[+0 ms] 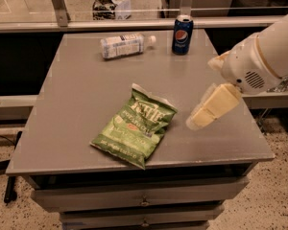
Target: Move green jalapeno chip bag near blue plastic bottle
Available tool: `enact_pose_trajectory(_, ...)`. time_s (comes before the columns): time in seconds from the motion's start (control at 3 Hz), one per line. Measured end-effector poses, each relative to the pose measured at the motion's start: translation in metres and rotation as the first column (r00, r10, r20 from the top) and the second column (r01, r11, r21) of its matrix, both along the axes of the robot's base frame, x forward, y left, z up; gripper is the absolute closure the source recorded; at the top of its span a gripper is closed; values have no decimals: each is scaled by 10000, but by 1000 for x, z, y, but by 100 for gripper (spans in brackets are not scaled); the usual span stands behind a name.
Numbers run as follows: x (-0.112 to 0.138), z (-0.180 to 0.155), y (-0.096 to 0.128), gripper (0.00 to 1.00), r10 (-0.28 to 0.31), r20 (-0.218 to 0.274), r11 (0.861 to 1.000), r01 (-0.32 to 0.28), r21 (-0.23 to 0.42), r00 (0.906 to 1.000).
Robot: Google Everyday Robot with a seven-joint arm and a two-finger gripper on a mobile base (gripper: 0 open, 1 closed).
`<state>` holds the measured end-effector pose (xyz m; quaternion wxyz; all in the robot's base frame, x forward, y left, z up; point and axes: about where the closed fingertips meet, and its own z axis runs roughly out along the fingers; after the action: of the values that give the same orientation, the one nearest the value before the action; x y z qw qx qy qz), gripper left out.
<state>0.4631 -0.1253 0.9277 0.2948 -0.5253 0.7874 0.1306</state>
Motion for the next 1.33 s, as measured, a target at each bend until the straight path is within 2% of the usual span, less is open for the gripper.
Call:
enact_pose_trajectory(0.33, 4, -23, 34, 0, -96, -438, 9921, 150, 1248, 9990)
enact_pose_trajectory(0.67, 9, -52, 56, 0, -206, -848, 9786, 375, 2023, 9962)
enact_pose_trajectory(1.0, 11, -79, 73, 0, -292, -1188, 9661, 586, 2515, 9925)
enact_pose_trajectory(1.33, 14, -89, 80, 15, -397, -1321, 9604, 744, 2684, 9904)
